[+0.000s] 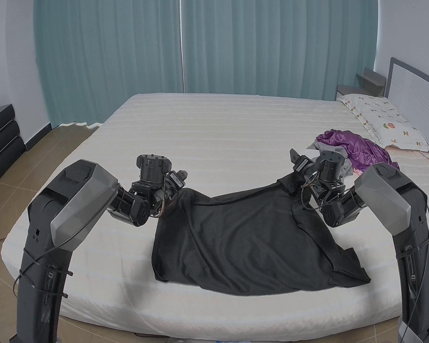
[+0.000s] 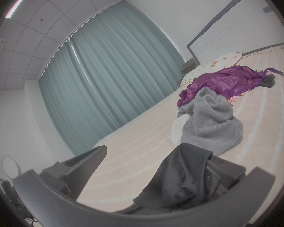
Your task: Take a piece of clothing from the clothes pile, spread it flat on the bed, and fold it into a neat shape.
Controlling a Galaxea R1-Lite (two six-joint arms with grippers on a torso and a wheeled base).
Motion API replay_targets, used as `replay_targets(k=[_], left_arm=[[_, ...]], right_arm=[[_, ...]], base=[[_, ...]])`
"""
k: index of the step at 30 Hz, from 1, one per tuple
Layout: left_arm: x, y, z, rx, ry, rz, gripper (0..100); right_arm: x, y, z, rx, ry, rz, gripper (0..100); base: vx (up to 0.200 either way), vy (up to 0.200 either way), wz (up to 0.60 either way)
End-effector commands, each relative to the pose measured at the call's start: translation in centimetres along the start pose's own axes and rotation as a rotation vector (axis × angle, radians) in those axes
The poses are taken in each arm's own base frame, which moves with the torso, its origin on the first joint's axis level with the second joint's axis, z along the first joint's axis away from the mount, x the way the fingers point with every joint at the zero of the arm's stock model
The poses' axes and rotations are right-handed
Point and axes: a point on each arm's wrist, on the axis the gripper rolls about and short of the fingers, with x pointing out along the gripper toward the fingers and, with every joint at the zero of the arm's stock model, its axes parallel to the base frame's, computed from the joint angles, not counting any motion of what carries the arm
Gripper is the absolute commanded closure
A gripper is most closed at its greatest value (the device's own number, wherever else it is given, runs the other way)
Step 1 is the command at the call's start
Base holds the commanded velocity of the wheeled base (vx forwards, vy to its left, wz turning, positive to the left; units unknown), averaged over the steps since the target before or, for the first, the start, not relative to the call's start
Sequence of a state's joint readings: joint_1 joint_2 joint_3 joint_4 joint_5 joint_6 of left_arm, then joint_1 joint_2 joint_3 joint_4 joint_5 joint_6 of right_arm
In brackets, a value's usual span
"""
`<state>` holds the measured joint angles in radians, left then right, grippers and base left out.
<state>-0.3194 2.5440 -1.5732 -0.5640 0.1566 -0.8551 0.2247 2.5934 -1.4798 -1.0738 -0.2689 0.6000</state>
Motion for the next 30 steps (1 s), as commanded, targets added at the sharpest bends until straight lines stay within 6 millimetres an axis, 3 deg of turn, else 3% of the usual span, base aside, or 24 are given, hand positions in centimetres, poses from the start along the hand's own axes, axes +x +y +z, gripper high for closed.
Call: replay_targets(k=[1,7,13,16,21,24,30], left_arm=[[0.5,0.1,1.1,-0.020,-0.089,-0.008,0],[0.6,0.4,1.2,-0.025,-0.095,0.000,0],[0.1,0.8,1.4,-0.022,-0.088,0.019,0],[-1.8,1.1,2.0,-0.024,-0.062,0.043,0],[-5.2,1.6,2.5,-0.024,0.015,0.039,0],[-7.5,2.1,2.7,-0.050,0.073,0.031,0],[-12.1,3.0,3.0,-0.118,0.167,-0.007,0]], right_arm=[[1.3,-0.7,0.9,0.040,-0.091,-0.023,0],[1.2,-0.9,1.0,0.044,-0.094,-0.032,0],[-0.1,-2.0,-0.3,0.014,0.019,-0.038,0],[-1.1,-1.8,0.7,0.023,0.050,-0.005,0],[-3.2,-0.7,4.1,0.107,0.092,0.069,0],[-3.5,-1.1,5.5,0.115,0.090,0.070,0],[-5.2,-2.6,5.4,0.105,0.224,-0.011,0]], base=[[0.000,0.000,0.00],[0.000,0.000,0.00],[0.000,0.000,0.00],[0.000,0.000,0.00],[0.000,0.000,0.00],[0.000,0.000,0.00],[0.000,0.000,0.00]])
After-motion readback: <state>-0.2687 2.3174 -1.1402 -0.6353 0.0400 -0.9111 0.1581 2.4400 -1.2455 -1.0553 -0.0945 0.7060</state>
